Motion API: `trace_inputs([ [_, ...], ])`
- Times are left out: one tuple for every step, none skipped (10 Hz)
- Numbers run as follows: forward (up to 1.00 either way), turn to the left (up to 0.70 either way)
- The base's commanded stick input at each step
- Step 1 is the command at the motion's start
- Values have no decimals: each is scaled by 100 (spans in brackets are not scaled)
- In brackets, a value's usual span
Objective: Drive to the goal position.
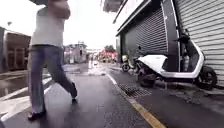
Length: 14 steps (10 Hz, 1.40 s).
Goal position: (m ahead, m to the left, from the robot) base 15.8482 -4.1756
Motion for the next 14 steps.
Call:
trace_inputs([
  [69, 12],
  [69, 12],
  [69, 12],
  [69, 11],
  [69, 3],
  [69, 1],
  [69, 1],
  [69, 1],
  [69, 1],
  [69, 1],
  [69, 1],
  [69, 1],
  [69, 1],
  [69, 1],
])
